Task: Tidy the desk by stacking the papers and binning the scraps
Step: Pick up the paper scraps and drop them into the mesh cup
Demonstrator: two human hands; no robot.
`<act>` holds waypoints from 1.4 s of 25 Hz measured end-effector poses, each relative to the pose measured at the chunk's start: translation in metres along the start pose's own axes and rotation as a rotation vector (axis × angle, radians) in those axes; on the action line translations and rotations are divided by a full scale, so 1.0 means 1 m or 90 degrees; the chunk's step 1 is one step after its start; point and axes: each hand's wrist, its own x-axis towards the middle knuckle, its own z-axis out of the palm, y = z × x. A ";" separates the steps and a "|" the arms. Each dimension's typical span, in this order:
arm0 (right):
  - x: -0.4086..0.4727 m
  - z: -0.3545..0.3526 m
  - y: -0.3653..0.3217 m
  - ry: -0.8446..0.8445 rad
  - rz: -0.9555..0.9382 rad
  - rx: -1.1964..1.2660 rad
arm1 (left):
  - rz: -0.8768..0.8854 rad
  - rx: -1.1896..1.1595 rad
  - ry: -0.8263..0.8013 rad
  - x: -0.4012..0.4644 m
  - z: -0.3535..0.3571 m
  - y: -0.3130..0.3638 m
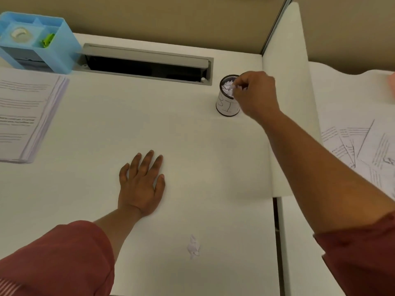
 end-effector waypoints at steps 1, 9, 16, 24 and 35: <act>0.016 0.002 0.004 0.002 0.008 -0.029 | 0.001 0.002 -0.002 0.000 0.000 0.000; 0.065 0.018 0.014 -0.127 -0.030 -0.190 | -0.011 0.014 -0.011 -0.001 -0.001 0.001; 0.059 0.016 0.016 -0.147 -0.022 -0.196 | -0.012 0.017 -0.014 -0.001 -0.002 0.001; 0.041 0.013 0.025 -0.053 0.009 -0.166 | -0.012 0.030 -0.017 0.001 0.000 0.001; -0.108 0.034 0.007 -0.237 -0.032 0.032 | -0.012 0.021 -0.016 0.001 -0.001 0.002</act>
